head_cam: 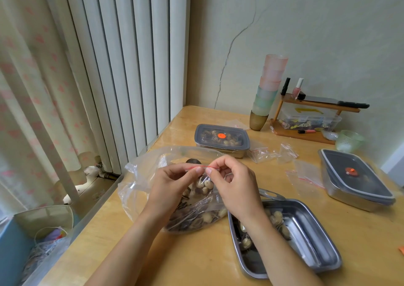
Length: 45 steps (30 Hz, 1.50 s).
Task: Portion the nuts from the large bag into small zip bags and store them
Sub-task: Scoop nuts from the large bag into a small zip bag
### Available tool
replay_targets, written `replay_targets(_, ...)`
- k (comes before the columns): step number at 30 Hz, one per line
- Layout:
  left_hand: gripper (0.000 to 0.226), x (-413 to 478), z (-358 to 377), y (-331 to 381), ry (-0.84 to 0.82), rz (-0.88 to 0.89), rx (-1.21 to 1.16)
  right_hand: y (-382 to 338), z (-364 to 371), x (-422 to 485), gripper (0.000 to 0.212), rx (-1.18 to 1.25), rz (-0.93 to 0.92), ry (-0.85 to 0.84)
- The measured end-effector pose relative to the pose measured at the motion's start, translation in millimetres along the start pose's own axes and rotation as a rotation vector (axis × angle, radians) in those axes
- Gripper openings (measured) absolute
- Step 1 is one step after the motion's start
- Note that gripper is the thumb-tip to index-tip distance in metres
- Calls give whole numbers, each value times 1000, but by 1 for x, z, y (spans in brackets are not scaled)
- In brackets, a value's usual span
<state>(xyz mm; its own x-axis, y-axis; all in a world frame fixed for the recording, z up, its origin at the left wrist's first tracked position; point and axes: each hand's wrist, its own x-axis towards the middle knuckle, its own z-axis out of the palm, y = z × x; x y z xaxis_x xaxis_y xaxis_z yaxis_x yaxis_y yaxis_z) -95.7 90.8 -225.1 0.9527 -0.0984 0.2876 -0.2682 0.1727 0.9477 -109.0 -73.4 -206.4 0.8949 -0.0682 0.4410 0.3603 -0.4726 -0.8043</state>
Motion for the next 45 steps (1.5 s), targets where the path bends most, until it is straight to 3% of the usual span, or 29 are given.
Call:
replay_targets(8,22,0,0,1,19,5,5,-3,1,-2,14,21,20,3)
replay_targets(10,23,-1,-1,0,-41,3,26,-3,-1,-1,13,50,37,10)
replay_targets(14,62,-3,0,-7,-162,-45,-61,-1,-3,1,10,147,115,88)
replay_targets(16,68,-3,0,-9,-154,-38,-69,0,-3,0,17,130,100,118)
replay_targets(21,55,-5,0,-9,-205,40,-2,-1,-1,-1,19,-22,1,78)
replay_targets(31,27,-3,-4,-6,-84,31,-65,-9,-4,-3,19,61,45,-118)
replay_targets(34,29,-3,-4,-7,-71,19,-58,-7,-1,-2,16,33,22,-136)
replay_targets(38,64,-2,-3,-8,-29,74,-43,-4,-2,-2,13,29,29,-117)
replay_targets(42,40,-6,-1,-5,-66,121,77,-7,-8,-2,22,-24,53,-146)
replay_targets(45,38,-10,2,1,-52,94,110,-17,-22,0,28,-99,44,-189)
